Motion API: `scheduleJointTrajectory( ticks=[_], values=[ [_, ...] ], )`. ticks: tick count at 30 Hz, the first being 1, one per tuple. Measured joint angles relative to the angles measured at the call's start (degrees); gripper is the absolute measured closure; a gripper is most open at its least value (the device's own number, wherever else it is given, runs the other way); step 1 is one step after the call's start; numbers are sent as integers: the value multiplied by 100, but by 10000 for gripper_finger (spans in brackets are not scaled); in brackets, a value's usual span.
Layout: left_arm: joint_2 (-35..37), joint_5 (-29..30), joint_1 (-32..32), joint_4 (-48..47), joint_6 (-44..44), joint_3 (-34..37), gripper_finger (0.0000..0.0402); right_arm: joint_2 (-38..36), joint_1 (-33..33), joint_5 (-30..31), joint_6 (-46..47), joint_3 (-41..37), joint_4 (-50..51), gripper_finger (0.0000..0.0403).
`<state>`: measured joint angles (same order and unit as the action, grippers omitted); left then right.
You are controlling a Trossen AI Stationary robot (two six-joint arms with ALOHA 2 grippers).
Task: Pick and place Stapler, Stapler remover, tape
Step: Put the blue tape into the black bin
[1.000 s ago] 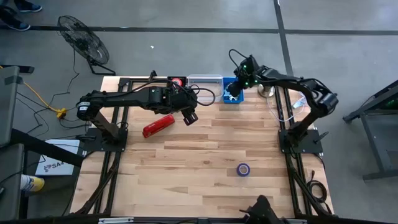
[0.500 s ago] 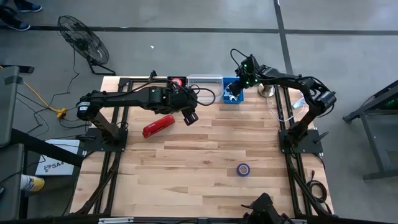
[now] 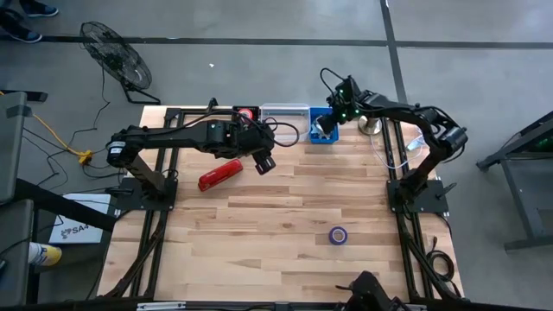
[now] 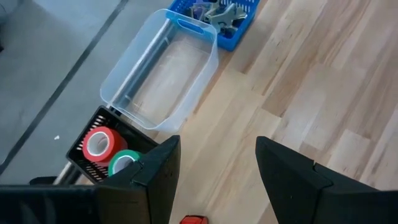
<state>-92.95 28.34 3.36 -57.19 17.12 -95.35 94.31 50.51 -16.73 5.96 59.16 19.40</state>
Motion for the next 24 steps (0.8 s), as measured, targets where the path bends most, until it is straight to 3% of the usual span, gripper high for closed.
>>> scheduleJointTrajectory(
  ticks=[4,13,20,24],
  values=[
    [38,-81,0,-220,269,0,198,-208,29,-312,-14,0,152,196],
    [250,-46,0,-1196,963,31,198,-1311,-3,-371,-490,0,899,195],
    [299,-17,0,-1521,797,68,198,-2345,-351,-412,-402,0,1837,194],
    [295,13,0,-1556,453,68,198,-2840,-698,-293,175,0,2546,194]
  ],
)
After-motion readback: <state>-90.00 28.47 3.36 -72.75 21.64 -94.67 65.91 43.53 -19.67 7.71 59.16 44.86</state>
